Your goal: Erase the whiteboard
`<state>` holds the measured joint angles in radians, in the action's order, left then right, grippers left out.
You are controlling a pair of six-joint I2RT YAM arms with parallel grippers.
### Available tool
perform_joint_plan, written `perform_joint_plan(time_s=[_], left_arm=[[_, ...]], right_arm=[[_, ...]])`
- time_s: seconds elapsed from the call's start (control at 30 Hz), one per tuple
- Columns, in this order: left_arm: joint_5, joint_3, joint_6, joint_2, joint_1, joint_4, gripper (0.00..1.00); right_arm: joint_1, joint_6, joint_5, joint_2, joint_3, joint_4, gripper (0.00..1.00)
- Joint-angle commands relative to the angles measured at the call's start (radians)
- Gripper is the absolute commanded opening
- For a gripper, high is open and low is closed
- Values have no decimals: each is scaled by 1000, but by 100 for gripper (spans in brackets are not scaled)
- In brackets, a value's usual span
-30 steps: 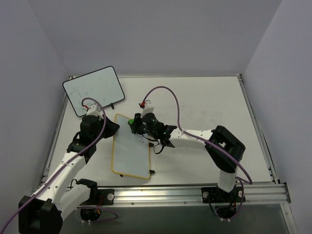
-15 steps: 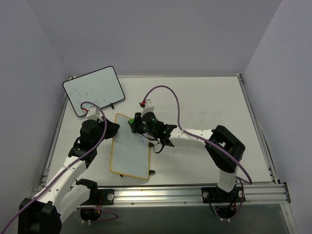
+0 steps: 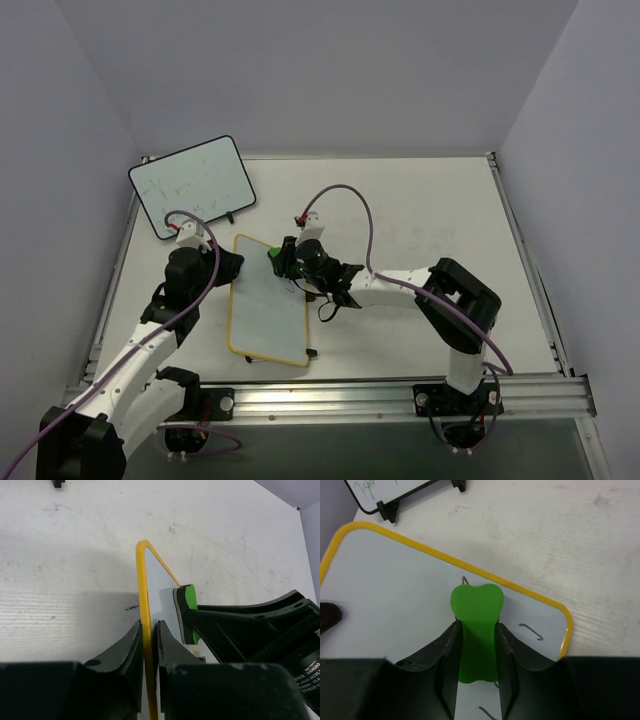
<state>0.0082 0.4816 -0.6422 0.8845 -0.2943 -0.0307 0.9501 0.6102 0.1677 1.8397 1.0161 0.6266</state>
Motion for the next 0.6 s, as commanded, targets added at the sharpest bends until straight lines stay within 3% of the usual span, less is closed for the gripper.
perform_joint_plan(time_s=[0.0, 0.33, 0.57], left_arm=[[26, -11, 61, -21, -22, -17, 2], [19, -15, 62, -48, -23, -18, 2], [24, -23, 72, -55, -23, -29, 2]], right_arm=[[19, 23, 35, -32, -91, -30, 0], [19, 42, 119, -83, -192, -27, 0], [33, -7, 95, -63, -87, -53, 0]])
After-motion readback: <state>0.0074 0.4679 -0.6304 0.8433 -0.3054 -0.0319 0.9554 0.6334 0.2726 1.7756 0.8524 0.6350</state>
